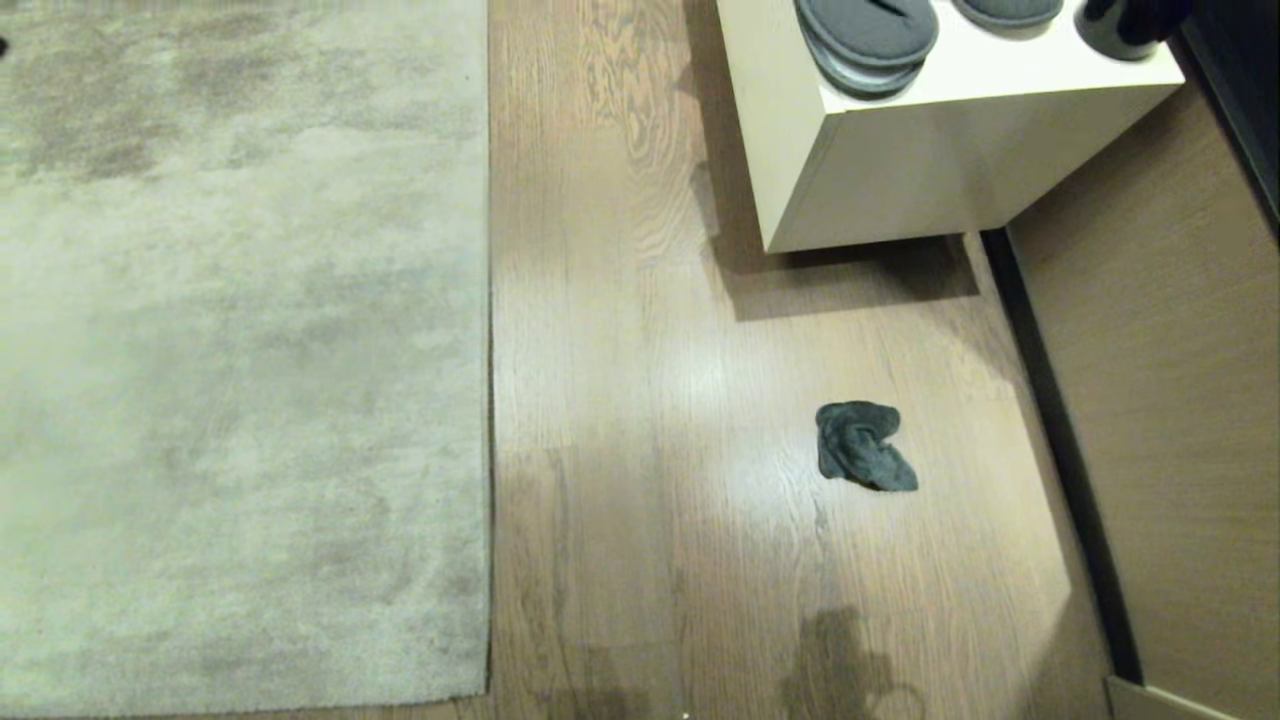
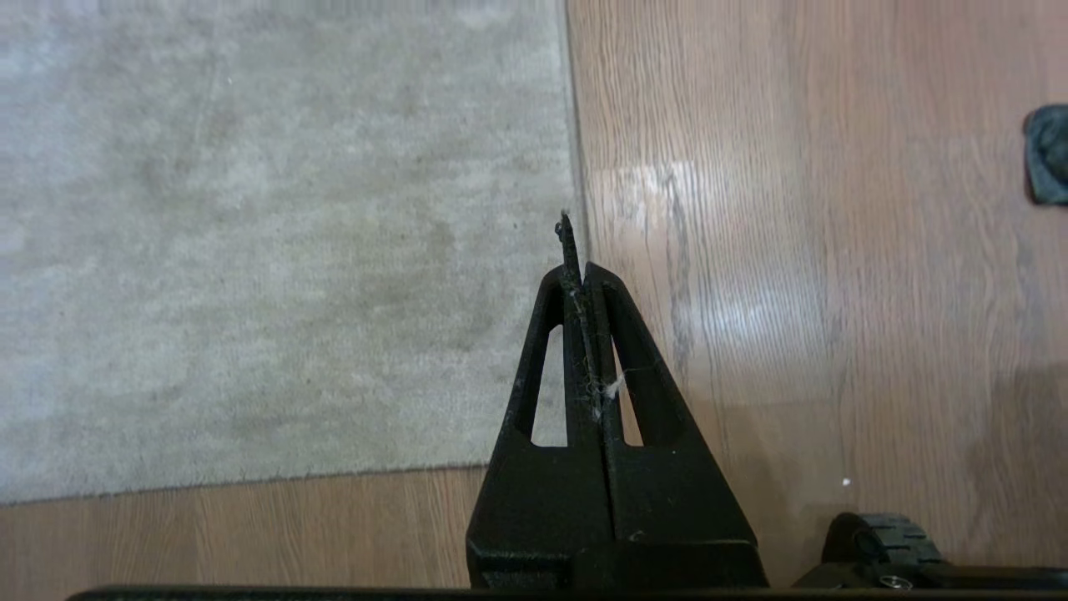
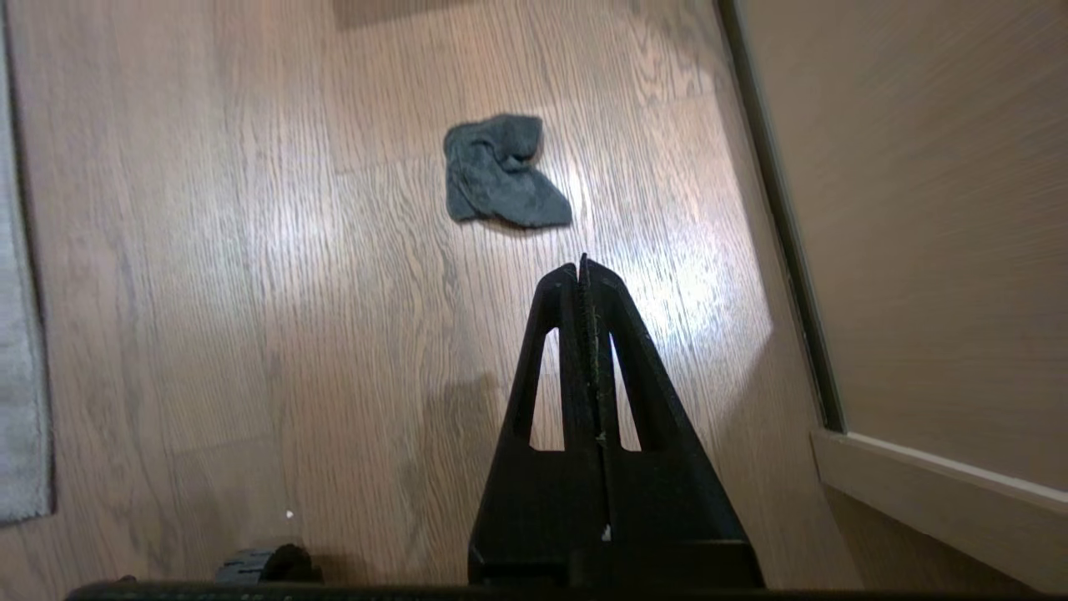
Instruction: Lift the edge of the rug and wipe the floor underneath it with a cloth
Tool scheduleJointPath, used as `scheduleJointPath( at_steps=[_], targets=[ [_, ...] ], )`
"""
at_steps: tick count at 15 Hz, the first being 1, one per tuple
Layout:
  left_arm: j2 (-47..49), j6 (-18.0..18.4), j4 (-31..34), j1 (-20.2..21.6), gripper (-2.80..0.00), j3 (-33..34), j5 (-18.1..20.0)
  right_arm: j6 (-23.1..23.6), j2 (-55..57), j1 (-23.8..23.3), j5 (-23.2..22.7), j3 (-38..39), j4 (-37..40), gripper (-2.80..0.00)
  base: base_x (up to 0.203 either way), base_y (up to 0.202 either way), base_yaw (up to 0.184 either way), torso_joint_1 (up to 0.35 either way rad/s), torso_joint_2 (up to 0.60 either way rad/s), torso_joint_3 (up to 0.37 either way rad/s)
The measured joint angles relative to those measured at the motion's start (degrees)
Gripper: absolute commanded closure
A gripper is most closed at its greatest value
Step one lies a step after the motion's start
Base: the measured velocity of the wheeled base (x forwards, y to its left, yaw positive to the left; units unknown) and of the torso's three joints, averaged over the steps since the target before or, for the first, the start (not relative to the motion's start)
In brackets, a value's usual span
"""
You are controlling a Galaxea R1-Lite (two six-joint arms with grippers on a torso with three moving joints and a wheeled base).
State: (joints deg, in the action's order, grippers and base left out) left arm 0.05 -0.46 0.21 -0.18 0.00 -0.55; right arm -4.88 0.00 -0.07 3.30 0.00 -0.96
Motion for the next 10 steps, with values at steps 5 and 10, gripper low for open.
scheduleJointPath(
  at_steps=[5,10],
  targets=[
    [0.00,-0.02,0.00,0.00,0.00,0.00,0.00,-0.02,0.00,0.00,0.00,0.00,-0.02,0.00,0.000,0.000,0.000,0.001,0.00,0.203],
    [0.00,0.05,-0.02,0.00,0.00,0.00,0.02,-0.02,0.00,0.00,0.02,0.00,-0.02,0.00,0.000,0.000,0.000,0.003,0.00,0.201]
  ],
)
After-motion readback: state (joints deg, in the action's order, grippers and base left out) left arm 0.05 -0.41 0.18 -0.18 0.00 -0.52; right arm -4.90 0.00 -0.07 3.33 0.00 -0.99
